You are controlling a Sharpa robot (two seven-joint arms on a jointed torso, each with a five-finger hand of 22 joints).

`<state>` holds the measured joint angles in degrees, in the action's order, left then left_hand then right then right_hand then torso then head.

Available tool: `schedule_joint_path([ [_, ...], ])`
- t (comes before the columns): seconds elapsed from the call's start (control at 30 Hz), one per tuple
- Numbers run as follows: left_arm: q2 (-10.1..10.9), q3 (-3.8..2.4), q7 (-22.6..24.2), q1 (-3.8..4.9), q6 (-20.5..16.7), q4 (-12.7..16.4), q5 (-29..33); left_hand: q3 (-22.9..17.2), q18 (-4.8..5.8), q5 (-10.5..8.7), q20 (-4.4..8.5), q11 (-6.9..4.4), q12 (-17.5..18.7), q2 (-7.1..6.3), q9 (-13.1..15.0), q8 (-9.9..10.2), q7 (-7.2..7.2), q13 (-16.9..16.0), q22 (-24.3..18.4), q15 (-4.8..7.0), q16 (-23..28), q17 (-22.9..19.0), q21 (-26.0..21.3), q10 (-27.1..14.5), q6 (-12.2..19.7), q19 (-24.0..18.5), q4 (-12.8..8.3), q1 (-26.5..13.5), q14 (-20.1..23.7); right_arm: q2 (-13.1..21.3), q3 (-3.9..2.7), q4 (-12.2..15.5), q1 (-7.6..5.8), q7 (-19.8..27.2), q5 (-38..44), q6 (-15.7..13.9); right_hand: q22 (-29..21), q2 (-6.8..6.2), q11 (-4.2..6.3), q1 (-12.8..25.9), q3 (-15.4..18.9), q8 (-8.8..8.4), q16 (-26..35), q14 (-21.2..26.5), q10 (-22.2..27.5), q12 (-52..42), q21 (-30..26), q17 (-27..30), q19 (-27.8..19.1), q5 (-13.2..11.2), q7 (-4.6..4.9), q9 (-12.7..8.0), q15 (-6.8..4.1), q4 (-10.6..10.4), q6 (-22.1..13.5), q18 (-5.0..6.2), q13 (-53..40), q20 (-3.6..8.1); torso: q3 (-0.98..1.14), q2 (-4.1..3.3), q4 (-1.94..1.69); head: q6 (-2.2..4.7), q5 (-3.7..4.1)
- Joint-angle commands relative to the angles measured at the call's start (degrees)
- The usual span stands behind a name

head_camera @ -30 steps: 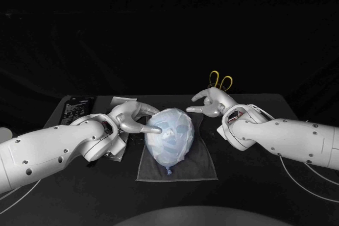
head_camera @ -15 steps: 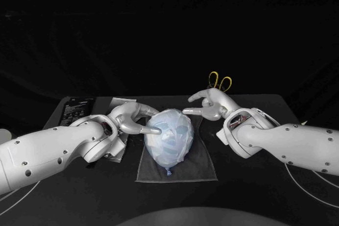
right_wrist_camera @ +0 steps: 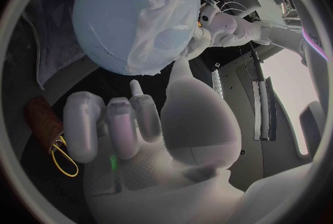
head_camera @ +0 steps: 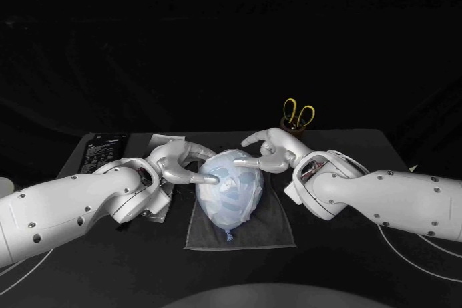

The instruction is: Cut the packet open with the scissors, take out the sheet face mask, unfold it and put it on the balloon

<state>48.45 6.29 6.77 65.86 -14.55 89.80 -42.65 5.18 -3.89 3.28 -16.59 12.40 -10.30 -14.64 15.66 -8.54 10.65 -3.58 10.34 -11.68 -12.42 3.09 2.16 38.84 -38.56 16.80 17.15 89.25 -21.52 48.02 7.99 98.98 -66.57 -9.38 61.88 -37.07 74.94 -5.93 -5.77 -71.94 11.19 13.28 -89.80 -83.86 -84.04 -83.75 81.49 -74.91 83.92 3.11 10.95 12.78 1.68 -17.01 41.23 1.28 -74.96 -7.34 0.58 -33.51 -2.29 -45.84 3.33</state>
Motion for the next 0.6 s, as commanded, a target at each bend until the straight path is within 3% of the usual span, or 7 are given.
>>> schedule_joint_path([
  [0.03, -0.23, 0.18, -0.2, -0.18, 1.81, 0.14, -0.02, -0.35, 0.12, -0.31, -0.12, -0.09, 0.13, 0.36, 0.1, -0.17, 3.54, -0.09, -0.05, 0.1, 0.18, 0.05, 0.18, 0.32, -0.41, 0.39, 0.08, 0.28, -0.43, -0.62, 0.0, -1.02, 0.02, -1.65, -0.27, 1.78, 12.33, -0.9, -0.35, 0.16, -0.42, 0.37, -0.2, -6.14, -0.38, -0.26, -0.2, -15.09, 2.49, -0.3, 0.02, -0.07, 0.18, 0.0, -0.66, 0.68, -8.38, -0.24, 0.0, 0.02, 0.02, -0.12, -0.04],
  [0.17, -0.2, 0.18, -0.2, -0.18, 1.81, 0.19, -0.02, -0.35, 0.12, -0.31, -0.12, -0.09, 0.13, 0.36, 0.1, -0.17, 3.54, -0.09, -0.05, 0.1, 0.18, 0.05, 0.18, 0.32, -0.41, 0.39, 0.08, 0.28, -0.43, -1.36, 0.02, -2.5, 0.14, -2.69, -0.2, 2.42, 12.33, -1.27, -0.33, -0.33, -1.03, 0.34, -0.2, -6.14, -0.37, -0.29, -0.22, -15.09, 2.49, -0.3, 0.0, -0.13, 0.16, 0.04, -1.13, 0.69, -8.37, -0.23, 0.02, -0.01, -0.07, -0.2, -0.1],
  [0.4, -0.11, 0.18, -0.23, -0.18, 1.8, 0.19, -0.02, -0.35, 0.12, -0.31, -0.12, -0.09, 0.13, 0.36, 0.1, -0.17, 3.54, -0.09, -0.05, 0.1, 0.18, 0.05, 0.18, 0.32, -0.41, 0.39, 0.08, 0.28, -0.43, -1.6, 0.04, -5.1, 0.26, -3.61, 0.52, 2.31, 12.49, 1.51, -0.28, -3.67, -2.18, 1.03, -0.2, -6.14, -0.56, -0.55, 0.2, -15.09, 2.7, -0.36, -0.03, 0.02, 0.12, 0.42, -1.29, 0.59, -8.51, -0.19, 0.0, 0.01, 0.04, -0.47, -0.13],
  [0.6, -0.07, 0.18, -0.25, -0.18, 1.81, 0.11, -0.01, -0.44, 0.1, -0.32, -0.13, -0.05, 0.21, 0.45, 0.09, -0.19, 3.58, -0.1, -0.12, 0.05, 0.26, 0.06, 0.18, 0.5, -0.43, 0.41, 0.08, 0.28, -0.52, -1.11, 0.03, -7.14, 0.28, -3.04, 0.28, 1.59, 12.7, 2.44, -0.24, -4.15, -1.86, 1.55, -0.2, -6.14, -0.85, -0.85, 0.86, -15.09, 2.98, -0.36, -0.07, 0.19, 0.09, 0.38, -0.81, 0.44, -8.78, -0.16, 0.06, 0.03, 0.09, -0.58, -0.04],
])
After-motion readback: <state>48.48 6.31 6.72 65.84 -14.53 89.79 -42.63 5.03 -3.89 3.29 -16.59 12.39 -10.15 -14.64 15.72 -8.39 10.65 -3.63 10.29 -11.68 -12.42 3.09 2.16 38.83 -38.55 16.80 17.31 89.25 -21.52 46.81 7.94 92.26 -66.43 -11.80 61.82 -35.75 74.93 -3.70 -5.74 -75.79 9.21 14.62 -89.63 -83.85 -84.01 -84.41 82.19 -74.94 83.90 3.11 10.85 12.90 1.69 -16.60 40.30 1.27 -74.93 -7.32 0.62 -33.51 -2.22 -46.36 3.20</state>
